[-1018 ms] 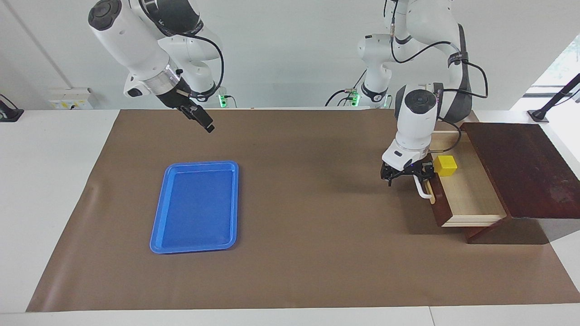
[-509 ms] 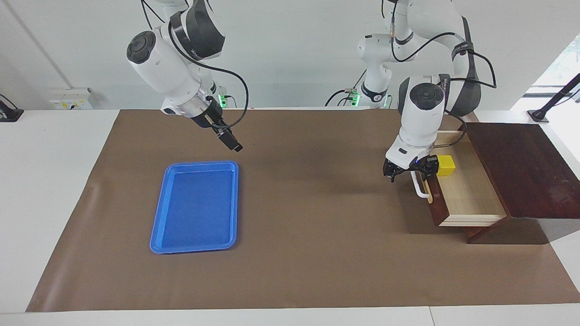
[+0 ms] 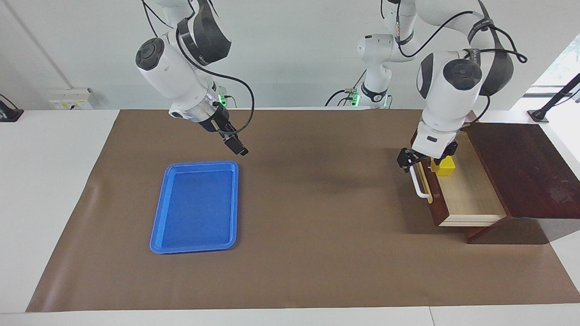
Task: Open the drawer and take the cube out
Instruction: 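Grasp the white drawer handle with the left gripper and pull it open, then lower the left gripper into the drawer and grasp the yellow cube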
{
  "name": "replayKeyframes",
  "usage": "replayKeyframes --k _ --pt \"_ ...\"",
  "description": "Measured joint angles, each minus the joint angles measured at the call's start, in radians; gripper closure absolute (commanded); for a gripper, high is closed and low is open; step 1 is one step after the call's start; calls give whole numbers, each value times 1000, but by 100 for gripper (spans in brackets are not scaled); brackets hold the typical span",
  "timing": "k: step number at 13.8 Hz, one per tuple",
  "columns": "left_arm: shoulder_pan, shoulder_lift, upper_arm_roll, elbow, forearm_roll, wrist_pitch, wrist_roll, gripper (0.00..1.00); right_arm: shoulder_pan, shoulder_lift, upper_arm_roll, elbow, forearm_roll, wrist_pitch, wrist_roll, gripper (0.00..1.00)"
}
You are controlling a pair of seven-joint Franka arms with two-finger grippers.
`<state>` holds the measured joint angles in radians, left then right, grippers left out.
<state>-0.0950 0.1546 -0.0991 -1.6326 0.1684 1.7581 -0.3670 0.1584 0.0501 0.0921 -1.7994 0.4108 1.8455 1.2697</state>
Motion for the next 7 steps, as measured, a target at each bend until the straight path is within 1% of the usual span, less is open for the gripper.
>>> replayKeyframes --k 3,5,7 --pt "109 -29 6 6 -48 -11 -122 0 0 0 -1 0 0 0 1 0" --pt "162 -33 7 -1 -57 -7 -287 0 0 0 -1 0 0 0 1 0" --pt "189 -37 7 -24 -60 20 -456 0 -1 0 -1 0 0 0 1 0"
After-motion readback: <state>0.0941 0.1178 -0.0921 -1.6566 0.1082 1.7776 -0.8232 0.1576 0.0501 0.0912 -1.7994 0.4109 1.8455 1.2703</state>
